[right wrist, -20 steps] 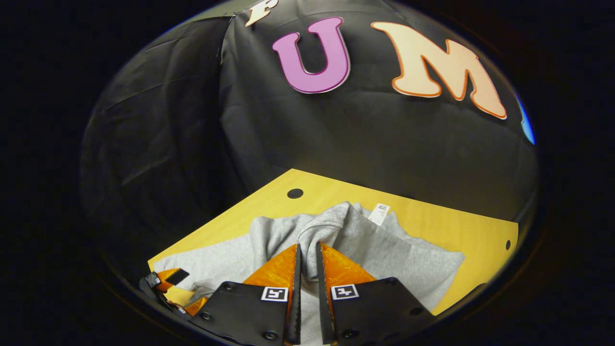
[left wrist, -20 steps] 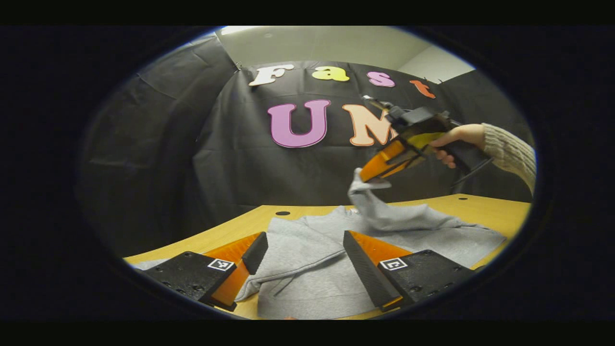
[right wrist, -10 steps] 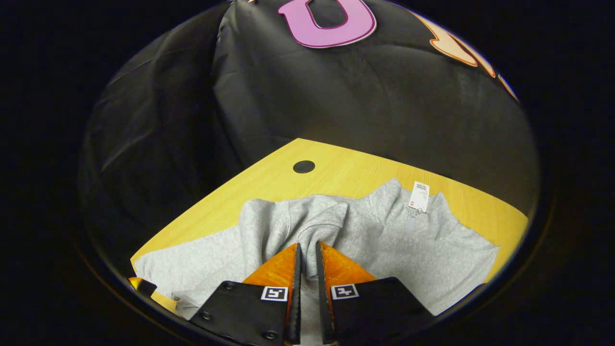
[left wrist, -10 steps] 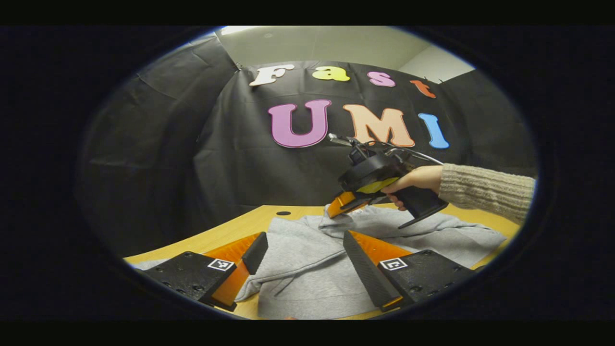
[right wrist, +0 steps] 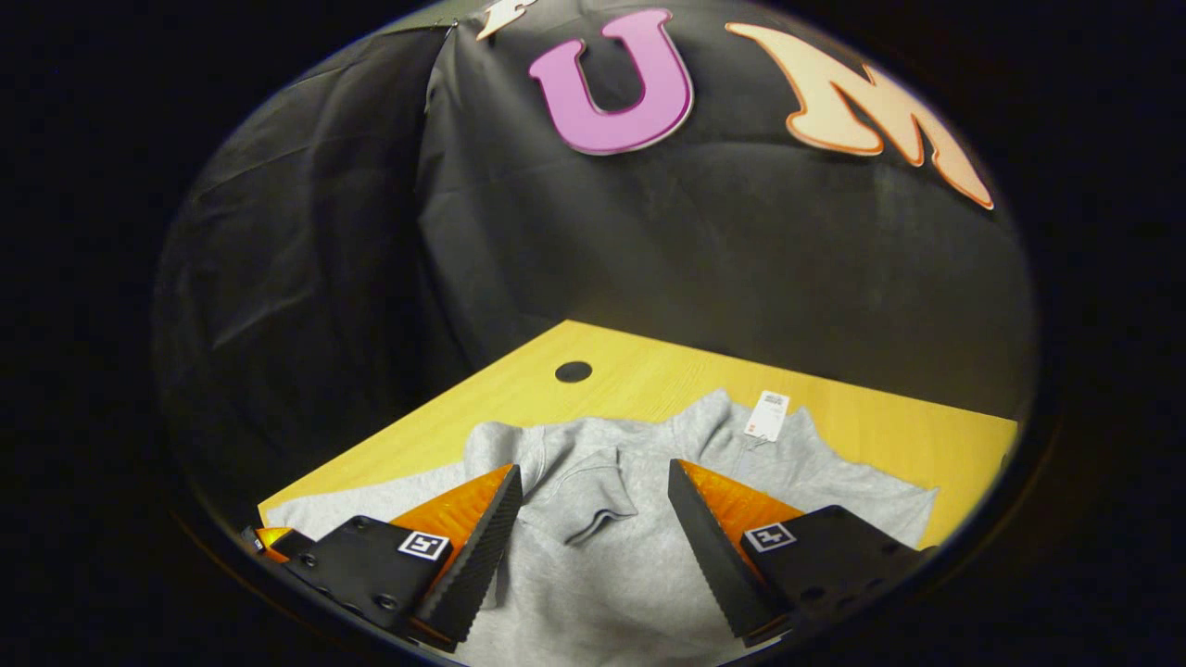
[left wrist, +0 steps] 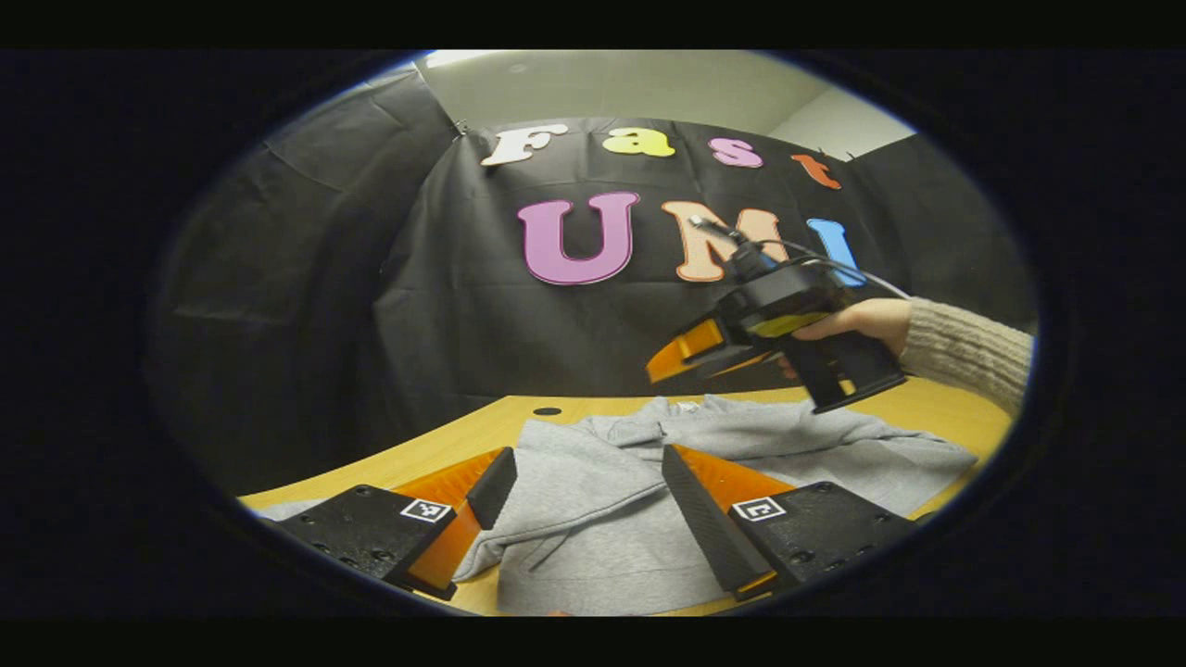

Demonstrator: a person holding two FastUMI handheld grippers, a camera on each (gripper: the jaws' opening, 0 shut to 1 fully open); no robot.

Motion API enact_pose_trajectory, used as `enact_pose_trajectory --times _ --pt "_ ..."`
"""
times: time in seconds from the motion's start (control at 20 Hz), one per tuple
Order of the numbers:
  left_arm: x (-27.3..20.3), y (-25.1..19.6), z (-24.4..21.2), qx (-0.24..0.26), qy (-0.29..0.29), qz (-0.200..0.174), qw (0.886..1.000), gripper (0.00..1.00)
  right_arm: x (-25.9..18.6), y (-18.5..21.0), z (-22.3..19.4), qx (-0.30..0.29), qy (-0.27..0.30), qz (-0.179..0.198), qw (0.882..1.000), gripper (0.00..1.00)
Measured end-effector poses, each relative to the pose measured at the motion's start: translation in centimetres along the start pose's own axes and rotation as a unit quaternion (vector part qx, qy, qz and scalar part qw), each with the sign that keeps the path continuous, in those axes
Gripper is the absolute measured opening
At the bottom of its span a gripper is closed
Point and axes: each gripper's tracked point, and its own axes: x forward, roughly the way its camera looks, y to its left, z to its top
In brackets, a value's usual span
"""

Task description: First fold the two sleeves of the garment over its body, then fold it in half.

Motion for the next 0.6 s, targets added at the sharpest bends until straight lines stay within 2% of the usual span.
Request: enact_pose_trajectory --times 0.05,0.2,0.3,0.45,0.6 --pt "0.0 0.0 0.0 0.000 0.000 0.000 1.000 0.94 -1.8 -1.2 0.6 0.002 -0.014 -0.008 1.000 0.99" --pt "0.0 0.0 0.1 0.000 -0.001 0.000 1.000 0.94 -7.9 -4.9 1.8 0.022 -0.073 -0.035 0.997 0.99" --pt "0.0 0.0 0.0 0.000 -0.001 0.000 1.000 0.94 -14.0 -8.9 1.6 0.046 -0.125 -0.066 0.989 0.98" --pt "-0.1 0.5 0.2 0.002 -0.003 0.010 1.000 0.94 -20.2 -12.6 -0.4 0.072 -0.174 -0.098 0.977 0.98" --pt "-0.5 2.7 1.7 0.022 -0.015 0.032 0.999 0.93 -25.6 -16.4 -3.5 0.067 -0.211 -0.152 0.963 0.98"
